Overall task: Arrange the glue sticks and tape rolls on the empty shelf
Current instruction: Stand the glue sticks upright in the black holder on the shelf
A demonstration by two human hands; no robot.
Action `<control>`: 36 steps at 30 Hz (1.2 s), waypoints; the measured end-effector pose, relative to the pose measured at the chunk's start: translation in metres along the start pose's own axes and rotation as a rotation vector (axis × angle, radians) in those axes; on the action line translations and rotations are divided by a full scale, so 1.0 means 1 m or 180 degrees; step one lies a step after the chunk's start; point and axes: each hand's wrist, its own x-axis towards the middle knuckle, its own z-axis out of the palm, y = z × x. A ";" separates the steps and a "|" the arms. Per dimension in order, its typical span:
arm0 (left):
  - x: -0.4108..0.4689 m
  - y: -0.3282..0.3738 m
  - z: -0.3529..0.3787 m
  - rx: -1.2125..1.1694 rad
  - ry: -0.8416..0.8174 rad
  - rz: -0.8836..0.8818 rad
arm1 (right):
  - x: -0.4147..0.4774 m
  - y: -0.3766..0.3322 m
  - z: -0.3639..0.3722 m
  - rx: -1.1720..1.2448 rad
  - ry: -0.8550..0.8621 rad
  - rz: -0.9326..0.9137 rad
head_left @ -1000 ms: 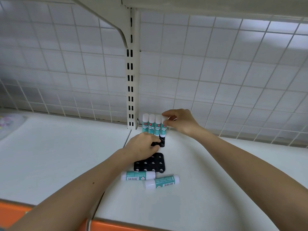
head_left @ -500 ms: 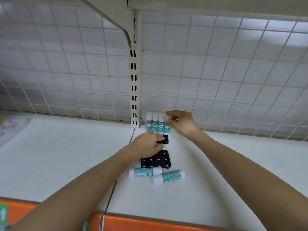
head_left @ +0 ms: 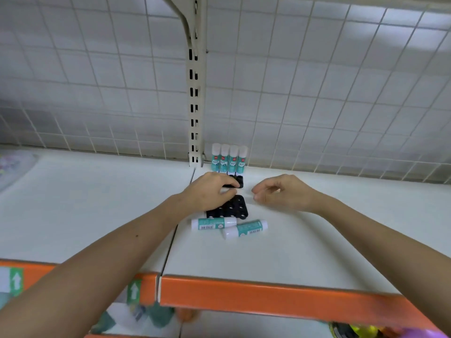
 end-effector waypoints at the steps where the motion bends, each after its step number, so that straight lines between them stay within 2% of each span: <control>1: -0.001 0.002 0.002 -0.0010 0.0017 -0.0016 | -0.007 0.002 0.003 -0.0068 -0.0021 -0.0026; 6: -0.006 0.018 0.003 -0.0103 0.0193 -0.0105 | -0.025 0.012 0.014 -0.0108 -0.0193 -0.0245; 10: -0.016 0.028 0.004 -0.0110 0.0208 -0.0197 | -0.030 0.014 0.021 -0.0817 -0.0350 -0.0624; 12: -0.021 0.031 0.005 -0.0157 0.0197 -0.0265 | -0.030 0.014 0.022 -0.0832 -0.0289 -0.0715; 19: -0.031 0.034 -0.001 -0.0687 0.0164 -0.0457 | -0.018 0.018 -0.002 -0.0323 0.0026 -0.0570; 22: -0.031 0.034 -0.004 -0.0944 0.0219 -0.0579 | -0.011 0.020 -0.014 0.0556 0.0116 -0.0284; 25: -0.024 0.037 -0.003 -0.1814 0.0421 -0.0759 | -0.005 0.019 -0.012 0.1430 0.0080 -0.0073; 32: 0.000 0.047 -0.001 -0.2616 0.0963 -0.1106 | 0.008 0.011 0.002 0.1655 -0.0175 -0.0123; 36: 0.009 0.042 -0.001 -0.2427 0.1222 -0.1124 | 0.016 0.008 -0.007 0.1680 0.0185 -0.0088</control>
